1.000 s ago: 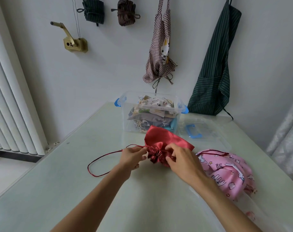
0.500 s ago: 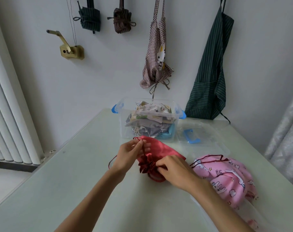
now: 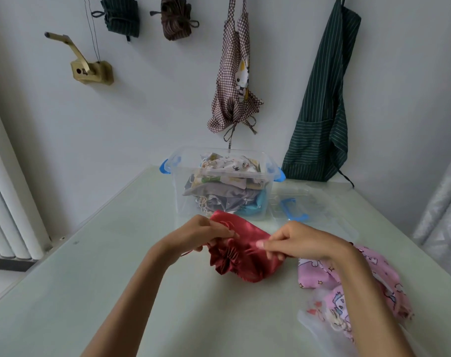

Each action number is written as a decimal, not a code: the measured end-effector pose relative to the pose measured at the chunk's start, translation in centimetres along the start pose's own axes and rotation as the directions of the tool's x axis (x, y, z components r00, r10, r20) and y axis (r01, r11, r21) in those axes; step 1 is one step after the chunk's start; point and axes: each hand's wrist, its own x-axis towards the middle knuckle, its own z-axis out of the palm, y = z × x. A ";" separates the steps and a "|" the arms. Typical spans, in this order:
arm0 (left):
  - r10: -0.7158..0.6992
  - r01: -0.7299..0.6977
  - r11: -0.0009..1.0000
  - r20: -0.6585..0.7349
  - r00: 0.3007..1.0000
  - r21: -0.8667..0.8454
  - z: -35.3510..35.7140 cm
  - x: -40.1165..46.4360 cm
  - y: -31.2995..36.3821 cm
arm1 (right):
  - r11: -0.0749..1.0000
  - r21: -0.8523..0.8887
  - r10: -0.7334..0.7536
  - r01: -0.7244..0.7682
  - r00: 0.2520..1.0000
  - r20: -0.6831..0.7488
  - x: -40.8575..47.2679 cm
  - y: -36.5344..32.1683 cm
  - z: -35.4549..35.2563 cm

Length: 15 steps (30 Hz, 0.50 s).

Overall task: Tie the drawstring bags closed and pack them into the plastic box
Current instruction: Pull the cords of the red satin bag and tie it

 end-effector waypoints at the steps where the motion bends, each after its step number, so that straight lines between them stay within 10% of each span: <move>1: 0.010 -0.011 0.999 0.033 0.999 0.051 0.3 0.1 0.0 | 0.999 0.046 0.003 0.000 0.998 -0.058 0.0 0.1 -0.1; 15: 0.115 -0.226 0.953 0.448 0.887 0.202 4.4 -0.6 2.1 | 0.890 0.375 -0.064 0.260 0.884 -0.463 1.2 -2.1 0.8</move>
